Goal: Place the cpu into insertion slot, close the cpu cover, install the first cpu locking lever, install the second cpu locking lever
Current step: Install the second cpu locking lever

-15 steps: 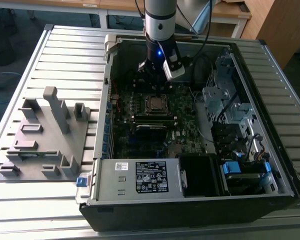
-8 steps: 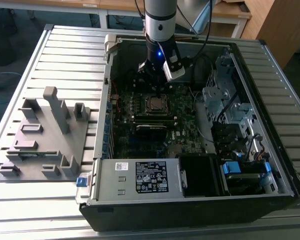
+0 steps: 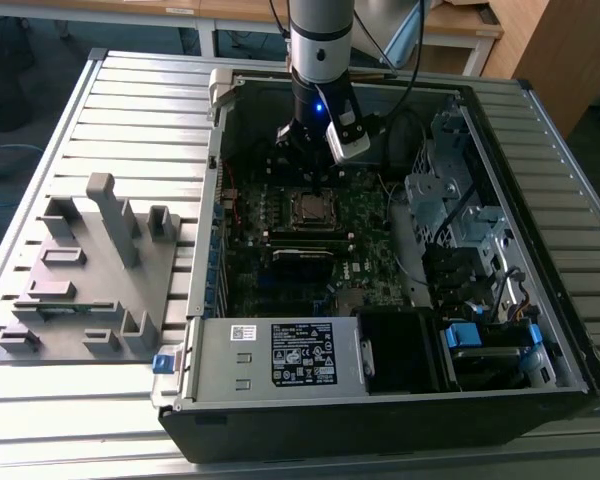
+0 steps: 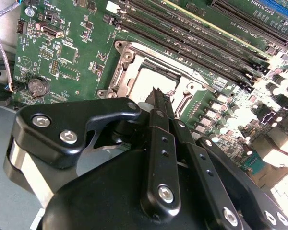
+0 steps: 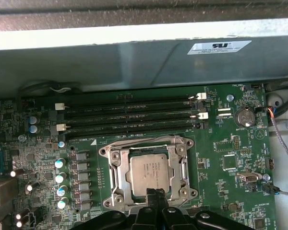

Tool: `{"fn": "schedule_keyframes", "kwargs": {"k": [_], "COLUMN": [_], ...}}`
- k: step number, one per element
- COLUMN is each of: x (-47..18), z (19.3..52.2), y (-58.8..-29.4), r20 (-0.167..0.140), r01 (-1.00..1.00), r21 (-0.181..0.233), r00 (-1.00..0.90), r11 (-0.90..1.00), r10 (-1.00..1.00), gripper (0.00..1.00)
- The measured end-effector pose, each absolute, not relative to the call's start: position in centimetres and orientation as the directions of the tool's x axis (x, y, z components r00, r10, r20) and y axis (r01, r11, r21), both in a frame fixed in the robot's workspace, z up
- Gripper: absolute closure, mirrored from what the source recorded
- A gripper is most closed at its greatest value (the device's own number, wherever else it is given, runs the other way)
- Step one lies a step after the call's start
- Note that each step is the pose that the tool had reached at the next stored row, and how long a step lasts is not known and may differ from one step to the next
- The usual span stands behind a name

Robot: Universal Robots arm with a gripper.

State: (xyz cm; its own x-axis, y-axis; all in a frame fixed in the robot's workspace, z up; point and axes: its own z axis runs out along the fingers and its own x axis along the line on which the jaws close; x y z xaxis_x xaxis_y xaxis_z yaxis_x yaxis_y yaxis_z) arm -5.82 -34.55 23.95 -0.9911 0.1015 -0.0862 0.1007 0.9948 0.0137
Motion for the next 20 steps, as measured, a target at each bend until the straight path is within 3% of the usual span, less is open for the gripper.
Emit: {"fn": "schedule_keyframes", "kwargs": {"k": [20], "x": [-5.82], "z": [23.69], "y": [-34.71], "r20": [-0.088], "r01": [0.101], "r21": [-0.005], "r00": [-0.991], "r11": [0.995], "r10": [0.100], "gripper": [0.90]}}
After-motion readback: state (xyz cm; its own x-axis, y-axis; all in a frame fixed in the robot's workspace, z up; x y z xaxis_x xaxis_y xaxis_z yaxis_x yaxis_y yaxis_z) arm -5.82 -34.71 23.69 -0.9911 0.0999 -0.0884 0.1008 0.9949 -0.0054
